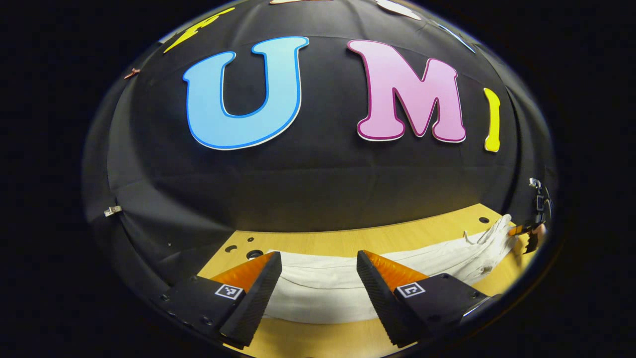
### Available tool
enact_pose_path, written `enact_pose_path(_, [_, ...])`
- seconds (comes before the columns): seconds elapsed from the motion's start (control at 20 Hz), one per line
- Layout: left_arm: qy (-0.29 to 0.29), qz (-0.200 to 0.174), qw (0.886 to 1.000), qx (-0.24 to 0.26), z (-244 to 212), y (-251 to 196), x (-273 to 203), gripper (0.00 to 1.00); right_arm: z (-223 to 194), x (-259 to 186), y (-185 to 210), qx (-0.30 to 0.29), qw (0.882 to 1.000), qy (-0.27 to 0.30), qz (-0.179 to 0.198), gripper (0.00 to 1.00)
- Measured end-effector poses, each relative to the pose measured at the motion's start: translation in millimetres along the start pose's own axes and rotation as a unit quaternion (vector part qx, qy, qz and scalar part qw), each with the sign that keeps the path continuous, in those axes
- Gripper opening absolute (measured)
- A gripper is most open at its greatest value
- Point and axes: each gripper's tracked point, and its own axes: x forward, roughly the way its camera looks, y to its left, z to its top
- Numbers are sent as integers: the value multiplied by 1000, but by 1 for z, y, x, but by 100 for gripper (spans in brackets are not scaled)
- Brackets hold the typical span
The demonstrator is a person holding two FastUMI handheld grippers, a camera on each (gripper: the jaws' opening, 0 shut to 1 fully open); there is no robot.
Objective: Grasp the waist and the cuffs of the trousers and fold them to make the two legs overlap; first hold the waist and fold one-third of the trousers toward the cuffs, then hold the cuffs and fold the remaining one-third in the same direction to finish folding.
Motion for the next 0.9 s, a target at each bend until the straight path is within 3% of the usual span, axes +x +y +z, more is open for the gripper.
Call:
enact_pose_path(0.15, [18, 8, 1000, -4, -6, -4, -11, 96, 0, 0, 9, 0, 1000, -5, 3, 41])
enact_pose_path(0.35, [44, 20, 999, 21, -8, -3, -31, 97, 0, -5, 14, -22, 1000, -8, 16, 20])
enact_pose_path(0.75, [34, 8, 998, 46, 5, 0, -37, 97, 58, -53, 43, -57, 996, -62, 14, 19])
enact_pose_path(0.9, [36, 1, 999, 25, 3, 10, -40, 97, 84, -91, 66, -75, 993, -88, 25, 19])
